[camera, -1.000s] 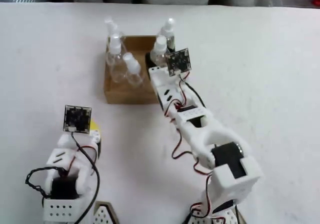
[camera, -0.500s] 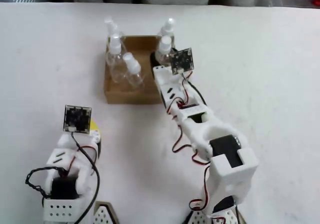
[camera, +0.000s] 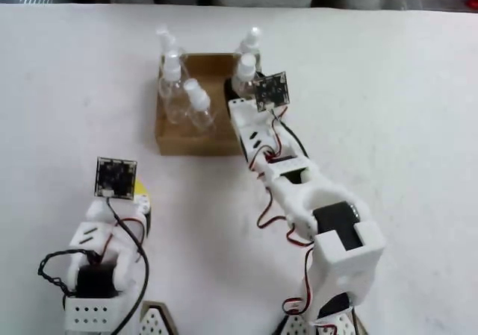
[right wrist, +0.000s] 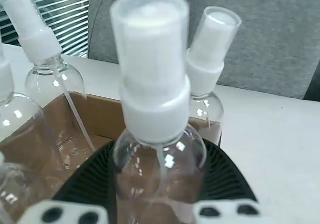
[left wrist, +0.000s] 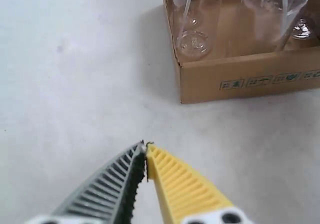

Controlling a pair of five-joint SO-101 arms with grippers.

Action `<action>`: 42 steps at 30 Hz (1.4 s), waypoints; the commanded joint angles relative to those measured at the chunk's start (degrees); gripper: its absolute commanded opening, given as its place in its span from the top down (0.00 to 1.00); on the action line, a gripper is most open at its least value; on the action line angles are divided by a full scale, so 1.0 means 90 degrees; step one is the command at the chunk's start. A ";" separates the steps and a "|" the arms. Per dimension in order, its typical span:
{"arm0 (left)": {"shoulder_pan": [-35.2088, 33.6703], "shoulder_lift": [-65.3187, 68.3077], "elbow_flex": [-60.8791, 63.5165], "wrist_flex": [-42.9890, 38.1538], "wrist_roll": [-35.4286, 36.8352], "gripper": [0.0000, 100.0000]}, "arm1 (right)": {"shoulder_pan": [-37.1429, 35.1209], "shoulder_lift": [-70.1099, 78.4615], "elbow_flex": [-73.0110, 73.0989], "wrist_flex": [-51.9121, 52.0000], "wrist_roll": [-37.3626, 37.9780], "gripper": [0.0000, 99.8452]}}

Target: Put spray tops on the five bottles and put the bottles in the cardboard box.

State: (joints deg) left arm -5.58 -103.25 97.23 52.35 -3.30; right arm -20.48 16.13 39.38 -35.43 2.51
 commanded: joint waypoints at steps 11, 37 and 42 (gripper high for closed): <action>0.0015 0.0005 -0.0020 0.0039 -0.0068 0.98 | 0.0024 -0.0054 -0.0283 0.0210 0.0020 0.98; 0.0015 0.0005 -0.0020 0.0039 -0.0088 0.98 | -0.0103 -0.0132 -0.0264 0.0298 0.0020 0.69; 0.0015 0.0005 -0.0020 0.0039 -0.0088 0.98 | -0.0132 -0.0405 -0.0088 0.0308 -0.0430 0.64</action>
State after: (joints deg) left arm -5.58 -103.25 97.23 52.35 -3.30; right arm -21.36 16.75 39.03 -33.14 -0.04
